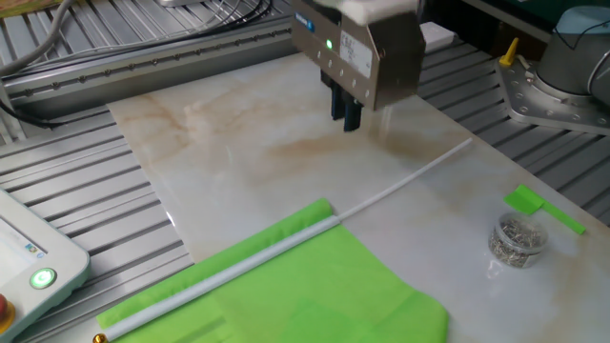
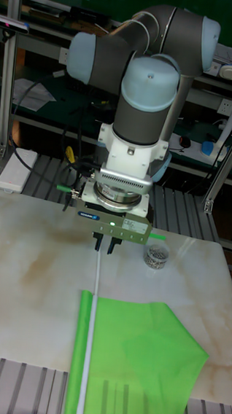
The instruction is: Wave the flag
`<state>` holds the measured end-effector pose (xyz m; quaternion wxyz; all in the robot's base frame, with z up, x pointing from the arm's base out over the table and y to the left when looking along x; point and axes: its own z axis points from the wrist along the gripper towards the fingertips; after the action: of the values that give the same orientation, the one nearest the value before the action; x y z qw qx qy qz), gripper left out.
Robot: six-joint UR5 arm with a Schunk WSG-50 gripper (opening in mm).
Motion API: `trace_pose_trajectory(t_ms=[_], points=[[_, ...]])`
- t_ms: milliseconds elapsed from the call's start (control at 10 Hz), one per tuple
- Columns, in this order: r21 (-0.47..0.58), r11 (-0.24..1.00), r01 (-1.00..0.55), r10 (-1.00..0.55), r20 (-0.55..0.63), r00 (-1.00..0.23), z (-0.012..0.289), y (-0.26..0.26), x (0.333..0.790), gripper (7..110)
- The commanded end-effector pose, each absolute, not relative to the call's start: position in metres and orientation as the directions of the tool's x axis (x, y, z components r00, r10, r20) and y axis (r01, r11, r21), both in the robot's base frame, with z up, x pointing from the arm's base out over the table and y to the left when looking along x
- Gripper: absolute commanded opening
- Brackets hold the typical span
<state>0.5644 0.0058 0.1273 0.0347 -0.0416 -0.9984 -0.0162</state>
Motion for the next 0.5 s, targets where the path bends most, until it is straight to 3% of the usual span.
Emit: trace_pose_trajectory(t_ms=[0,400], points=[[0.073,0.994,0.079,0.076,0.047,-0.996,0.103,0.02,0.567,22],[0.085,0.994,0.068,0.067,0.023,-0.998,0.081,0.026,0.569,22]])
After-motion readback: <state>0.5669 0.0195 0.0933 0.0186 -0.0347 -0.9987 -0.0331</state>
